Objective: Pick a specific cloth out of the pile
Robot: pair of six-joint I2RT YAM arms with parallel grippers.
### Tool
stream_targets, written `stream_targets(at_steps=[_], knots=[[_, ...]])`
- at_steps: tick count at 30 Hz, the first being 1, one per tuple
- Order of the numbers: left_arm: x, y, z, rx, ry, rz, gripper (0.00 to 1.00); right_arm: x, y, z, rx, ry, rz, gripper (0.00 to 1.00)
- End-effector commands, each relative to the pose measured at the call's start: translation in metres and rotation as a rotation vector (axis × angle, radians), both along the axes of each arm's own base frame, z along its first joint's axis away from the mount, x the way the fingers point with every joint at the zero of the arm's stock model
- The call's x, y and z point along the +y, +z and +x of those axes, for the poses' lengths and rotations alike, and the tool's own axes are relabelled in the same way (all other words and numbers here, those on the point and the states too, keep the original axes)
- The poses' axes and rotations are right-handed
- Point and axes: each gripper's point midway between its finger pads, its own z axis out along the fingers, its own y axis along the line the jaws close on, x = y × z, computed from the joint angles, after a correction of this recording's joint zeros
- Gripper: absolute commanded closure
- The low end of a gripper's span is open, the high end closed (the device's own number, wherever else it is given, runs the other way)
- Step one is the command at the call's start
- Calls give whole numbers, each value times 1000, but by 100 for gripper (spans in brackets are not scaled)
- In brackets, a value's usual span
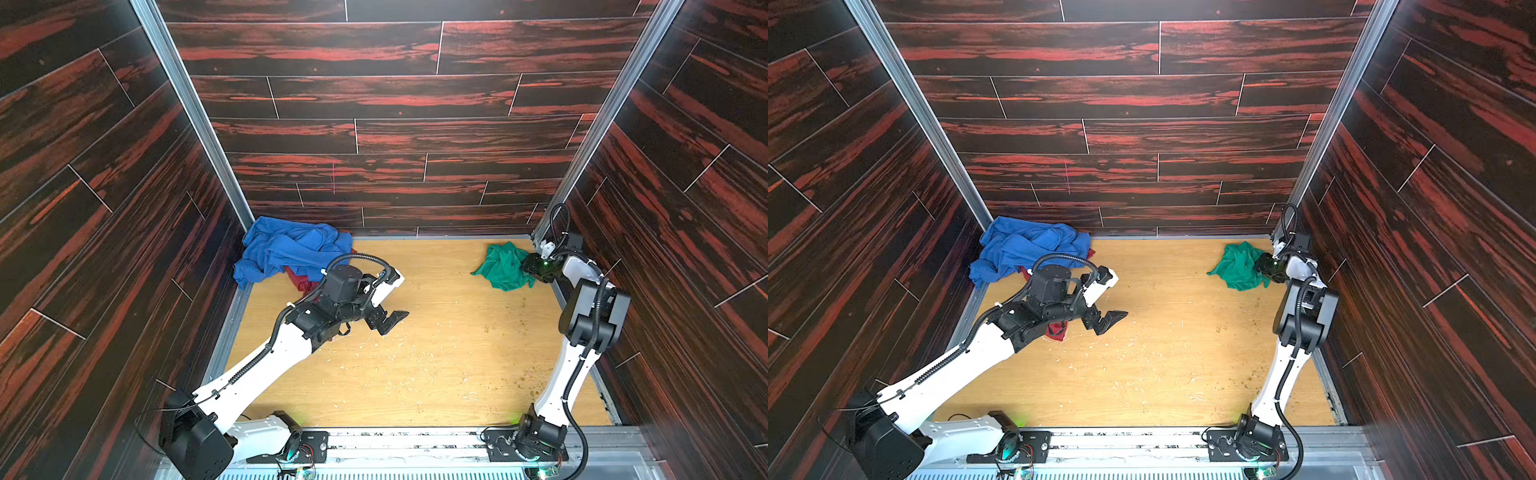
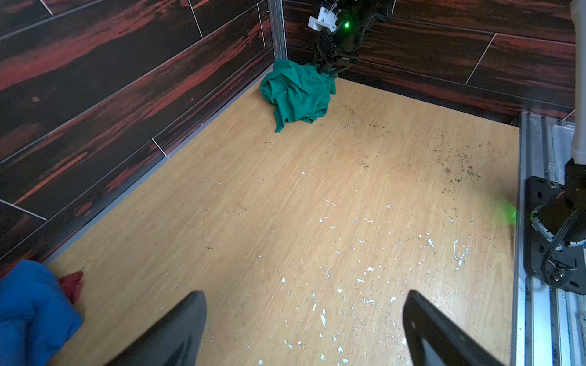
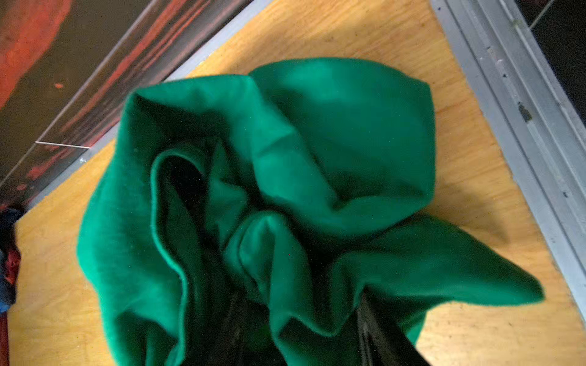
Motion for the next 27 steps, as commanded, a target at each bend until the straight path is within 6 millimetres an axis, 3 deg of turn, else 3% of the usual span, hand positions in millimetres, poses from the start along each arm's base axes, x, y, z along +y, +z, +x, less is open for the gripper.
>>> stream_targets(at_steps=[1,2,5,9,14,17,20,22,23,27], knots=[[0,9,-7,-23,-24,-3,1,-3,35,-4,-39,-37,-41,41],[1,11,-7,-26,-24,-8,1,-6,46,-7,-55,-52,-69,39],[3,20,-10,-46,-16,-38,1,-11,85,-17,-132,-95,-141,1],[20,40,-7,-133,50,-48,1,-2,142,-32,-273,-114,-190,1],[68,67,11,-254,284,-47,1,32,199,-64,-410,-69,-158,1],[123,66,32,-277,639,-37,1,56,195,-96,-432,-42,-122,1],[199,40,40,-304,1069,-12,1,85,169,-129,-469,16,-101,1],[254,4,32,-314,1331,30,1,105,142,-151,-507,65,-138,1],[271,-12,28,-321,1406,34,1,110,129,-160,-516,73,-163,1],[303,-81,25,-374,1478,23,1,119,90,-188,-565,84,-253,1]])
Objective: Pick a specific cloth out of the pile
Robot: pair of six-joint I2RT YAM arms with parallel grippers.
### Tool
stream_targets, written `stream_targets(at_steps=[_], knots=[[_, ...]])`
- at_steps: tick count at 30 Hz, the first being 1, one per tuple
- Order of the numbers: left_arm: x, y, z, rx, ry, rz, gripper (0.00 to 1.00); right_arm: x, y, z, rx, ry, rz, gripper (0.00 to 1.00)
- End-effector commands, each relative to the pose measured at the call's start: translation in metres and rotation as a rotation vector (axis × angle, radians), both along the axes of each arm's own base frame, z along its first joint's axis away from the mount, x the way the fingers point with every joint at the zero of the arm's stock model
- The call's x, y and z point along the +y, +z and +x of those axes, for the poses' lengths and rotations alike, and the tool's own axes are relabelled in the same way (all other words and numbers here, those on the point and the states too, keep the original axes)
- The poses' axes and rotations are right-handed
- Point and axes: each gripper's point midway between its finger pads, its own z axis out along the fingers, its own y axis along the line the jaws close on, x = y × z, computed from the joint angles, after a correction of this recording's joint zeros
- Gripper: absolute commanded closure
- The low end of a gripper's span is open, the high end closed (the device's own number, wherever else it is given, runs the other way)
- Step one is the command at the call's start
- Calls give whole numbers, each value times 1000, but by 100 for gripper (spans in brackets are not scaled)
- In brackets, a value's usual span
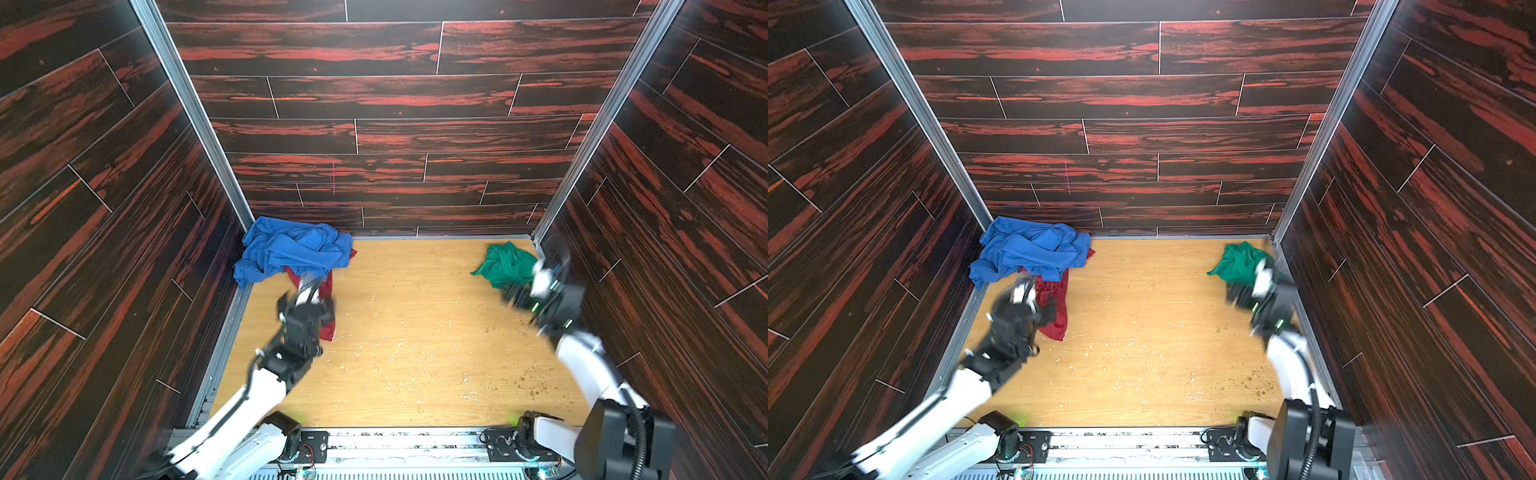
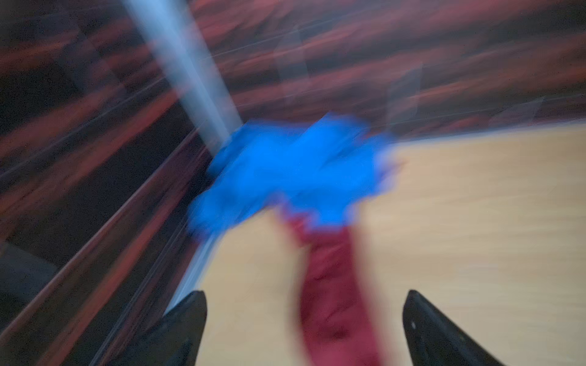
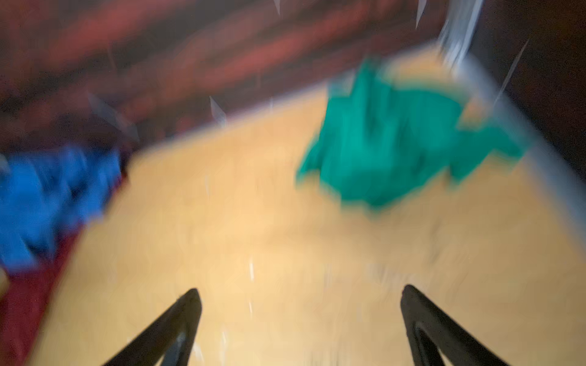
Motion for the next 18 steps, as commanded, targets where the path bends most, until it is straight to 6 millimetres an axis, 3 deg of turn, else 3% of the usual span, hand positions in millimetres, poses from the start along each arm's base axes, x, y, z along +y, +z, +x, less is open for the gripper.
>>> stream_targets(at_steps=[1,4,9,12,14,18], knots=[[39,-13,-1,-169,189,-61,1,-10,16,-2,-205,-56,-91,1],[42,-41,16,-129,179,-116,1,-19,10,-7,-274,-102,-142,1],[33,-46,48,-126,80,-94,1,-15,-18,-2,-293,-77,-128,1],[36,-58,56,-155,37,-120,1,0,-5,8,-396,6,-121,1],[50,-66,47,-206,85,-167,1,1,-9,13,-363,13,-138,1],[56,-71,52,-193,113,-170,1,-6,2,-1,-457,-30,-195,1]])
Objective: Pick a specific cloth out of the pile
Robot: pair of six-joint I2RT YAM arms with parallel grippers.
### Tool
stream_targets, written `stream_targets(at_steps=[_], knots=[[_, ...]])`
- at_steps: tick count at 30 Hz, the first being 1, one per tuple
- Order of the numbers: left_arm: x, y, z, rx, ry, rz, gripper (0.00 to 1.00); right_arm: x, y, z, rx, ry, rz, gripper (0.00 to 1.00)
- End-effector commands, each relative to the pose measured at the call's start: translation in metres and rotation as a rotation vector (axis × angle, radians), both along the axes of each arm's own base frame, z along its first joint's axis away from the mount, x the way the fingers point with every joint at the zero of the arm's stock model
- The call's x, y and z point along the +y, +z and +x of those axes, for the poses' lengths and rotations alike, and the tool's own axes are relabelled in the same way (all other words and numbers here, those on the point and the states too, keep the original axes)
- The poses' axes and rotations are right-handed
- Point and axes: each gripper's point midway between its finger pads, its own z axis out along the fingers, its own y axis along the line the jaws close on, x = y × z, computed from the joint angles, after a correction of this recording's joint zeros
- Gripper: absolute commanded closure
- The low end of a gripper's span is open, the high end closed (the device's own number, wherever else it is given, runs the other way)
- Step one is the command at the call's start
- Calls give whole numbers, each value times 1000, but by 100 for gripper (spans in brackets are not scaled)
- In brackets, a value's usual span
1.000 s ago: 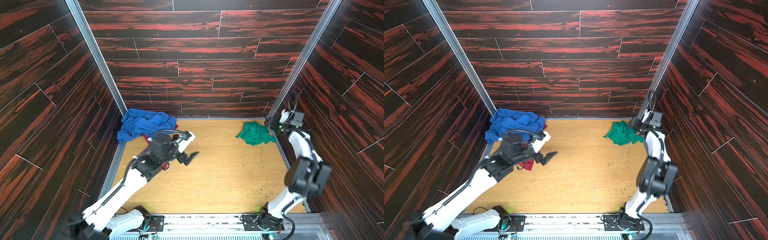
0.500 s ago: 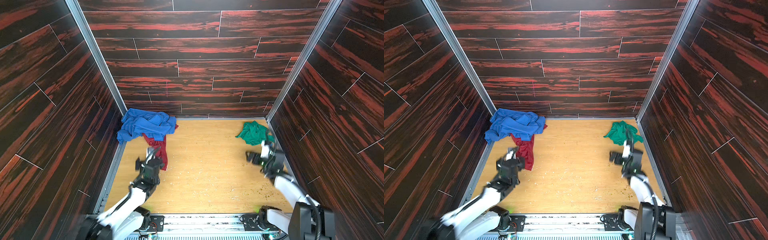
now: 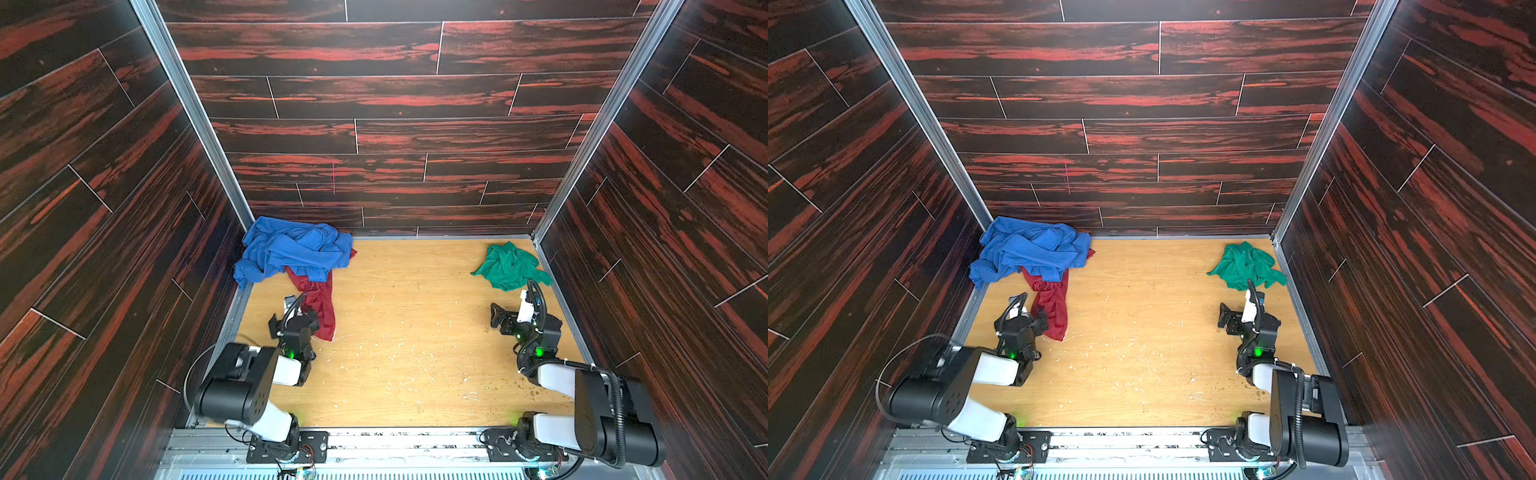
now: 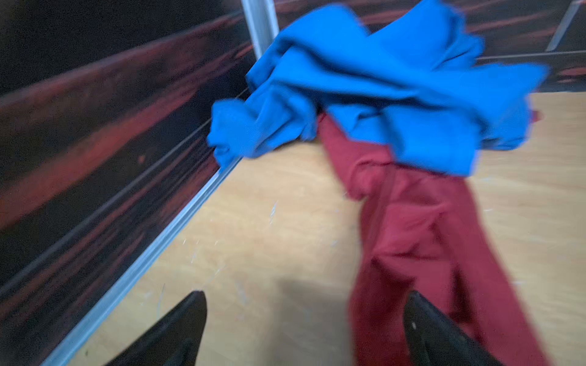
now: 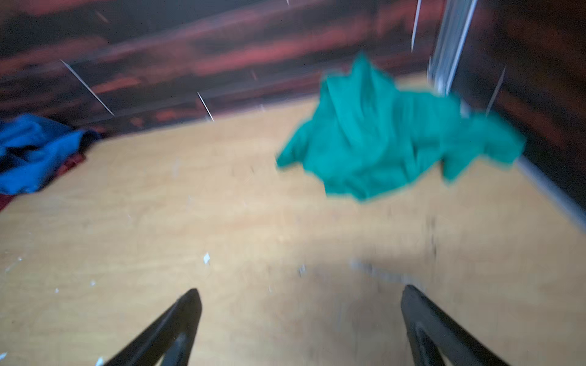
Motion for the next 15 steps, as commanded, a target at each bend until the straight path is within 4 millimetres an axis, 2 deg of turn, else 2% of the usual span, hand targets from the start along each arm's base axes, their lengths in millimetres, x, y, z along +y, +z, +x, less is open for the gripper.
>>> stream_targets(at_steps=[1,5,8,10,13,15], knots=[[-2,30,17,-115,-3,-36,1,-4,27,-4,-148,-33,-54,1],[-1,25,25,-55,-13,-59,1,-18,29,-2,-180,-112,-97,1],[-1,24,26,-50,-15,-60,1,-3,15,3,-199,-37,-113,1],[-1,24,26,-49,-16,-62,1,1,10,10,-188,-19,-120,1],[-1,24,27,-44,-18,-66,1,-2,-3,30,-78,-22,-108,1],[0,23,28,-39,-17,-70,1,-7,-3,29,-75,-43,-104,1]])
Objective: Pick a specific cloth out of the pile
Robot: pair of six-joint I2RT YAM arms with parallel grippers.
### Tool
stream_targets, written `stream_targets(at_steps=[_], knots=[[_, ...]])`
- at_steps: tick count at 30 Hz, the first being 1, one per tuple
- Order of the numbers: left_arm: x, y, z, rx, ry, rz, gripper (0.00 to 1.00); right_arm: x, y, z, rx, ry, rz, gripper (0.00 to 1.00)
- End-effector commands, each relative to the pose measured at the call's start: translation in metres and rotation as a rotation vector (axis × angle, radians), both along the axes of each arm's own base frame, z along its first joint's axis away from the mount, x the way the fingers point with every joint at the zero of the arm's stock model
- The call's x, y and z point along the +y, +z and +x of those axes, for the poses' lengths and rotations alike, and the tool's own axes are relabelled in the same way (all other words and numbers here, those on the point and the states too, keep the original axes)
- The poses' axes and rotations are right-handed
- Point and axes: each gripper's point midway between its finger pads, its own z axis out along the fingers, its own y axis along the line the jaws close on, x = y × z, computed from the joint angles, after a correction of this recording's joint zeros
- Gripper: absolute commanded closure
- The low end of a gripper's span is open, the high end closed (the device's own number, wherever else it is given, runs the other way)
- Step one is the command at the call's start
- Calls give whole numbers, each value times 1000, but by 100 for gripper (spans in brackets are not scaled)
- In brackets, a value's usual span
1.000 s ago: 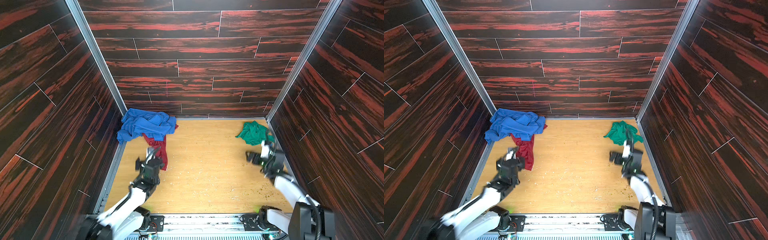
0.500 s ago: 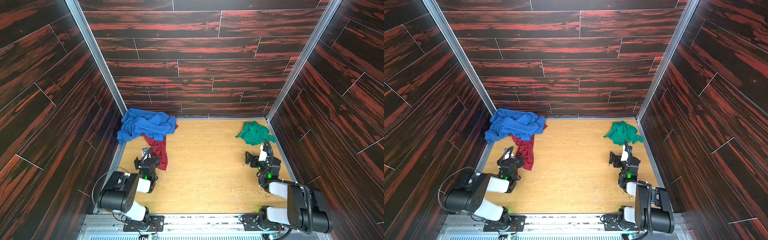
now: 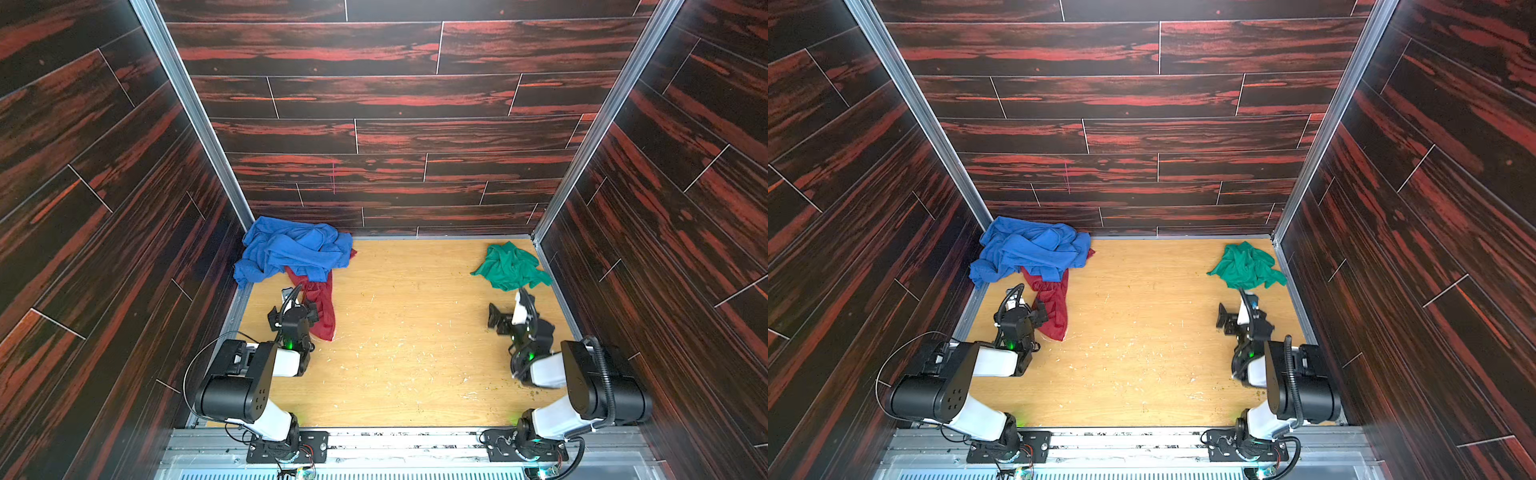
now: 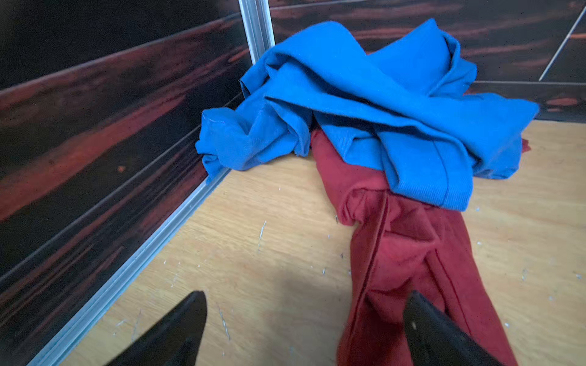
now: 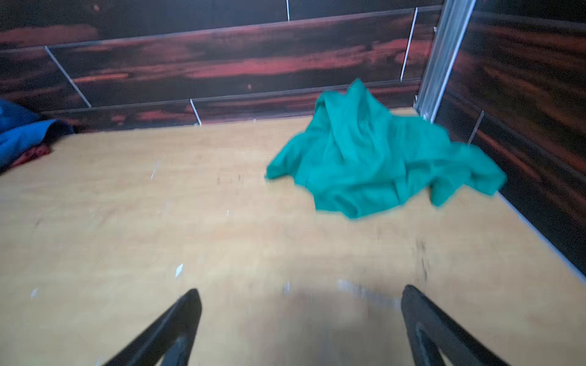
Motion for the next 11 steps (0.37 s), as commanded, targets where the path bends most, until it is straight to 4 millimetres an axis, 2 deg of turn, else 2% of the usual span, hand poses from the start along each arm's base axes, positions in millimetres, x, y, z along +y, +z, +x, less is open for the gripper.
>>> stream_targets(at_steps=[1,9,11], knots=[[1,10,5,-22,2,-17,1,-4,9,9,-26,-14,-9,1],[3,8,7,-11,0,-26,1,-5,10,7,-31,-26,-12,1],[3,9,6,-16,2,-26,1,-15,16,-2,-83,-90,2,1]])
